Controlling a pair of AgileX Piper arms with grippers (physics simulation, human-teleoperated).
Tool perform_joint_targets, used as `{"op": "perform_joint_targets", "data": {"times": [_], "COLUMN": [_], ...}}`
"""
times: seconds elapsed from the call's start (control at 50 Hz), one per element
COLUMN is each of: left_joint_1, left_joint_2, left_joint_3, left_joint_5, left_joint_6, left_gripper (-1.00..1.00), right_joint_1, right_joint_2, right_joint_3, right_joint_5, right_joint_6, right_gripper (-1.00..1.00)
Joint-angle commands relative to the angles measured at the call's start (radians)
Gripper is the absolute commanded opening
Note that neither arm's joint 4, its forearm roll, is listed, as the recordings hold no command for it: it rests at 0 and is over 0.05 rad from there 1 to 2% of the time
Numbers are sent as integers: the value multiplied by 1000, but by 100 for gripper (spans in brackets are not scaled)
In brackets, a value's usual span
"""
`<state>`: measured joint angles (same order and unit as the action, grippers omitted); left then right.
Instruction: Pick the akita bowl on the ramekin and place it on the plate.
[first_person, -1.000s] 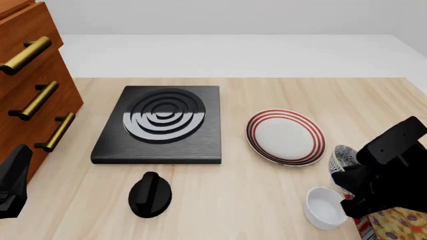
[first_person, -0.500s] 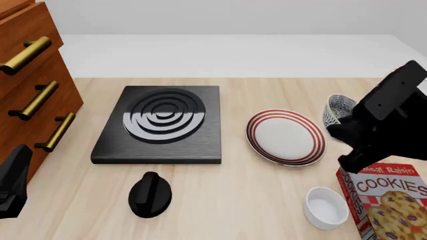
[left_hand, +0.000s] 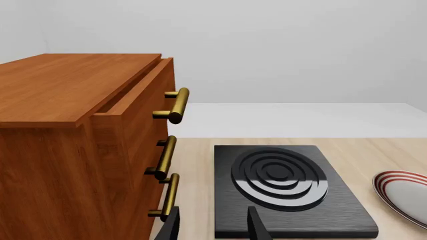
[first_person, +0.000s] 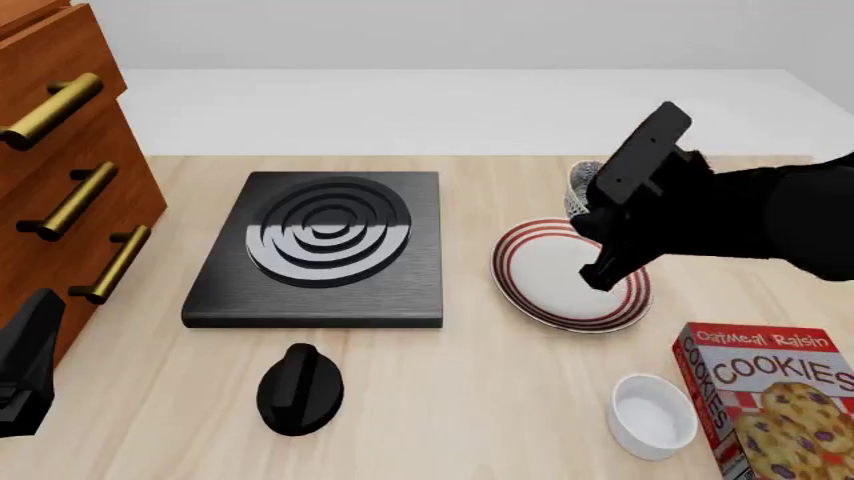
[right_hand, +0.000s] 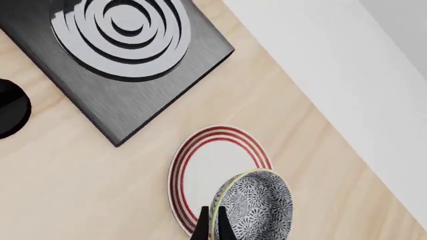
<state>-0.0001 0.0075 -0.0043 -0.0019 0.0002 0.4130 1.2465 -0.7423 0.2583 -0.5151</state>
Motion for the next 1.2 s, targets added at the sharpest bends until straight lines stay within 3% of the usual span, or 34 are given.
{"op": "perform_joint_targets", "data": {"times": [0.02,0.48,1.2], "left_joint_1": [0,0,0], "left_joint_2": [0,0,0], "left_joint_3": [0,0,0], "left_joint_5": [0,0,0], "left_joint_6": [0,0,0], "left_gripper": [100,100,100], "right_joint_1": [-2,-26,-56], "right_joint_2": [159,370,436], "right_joint_3": [-71,-171,-132], "right_joint_5": [-76,-107,-144], "right_joint_6": [-12,28,43], "right_gripper": [-100,-100,-100]}}
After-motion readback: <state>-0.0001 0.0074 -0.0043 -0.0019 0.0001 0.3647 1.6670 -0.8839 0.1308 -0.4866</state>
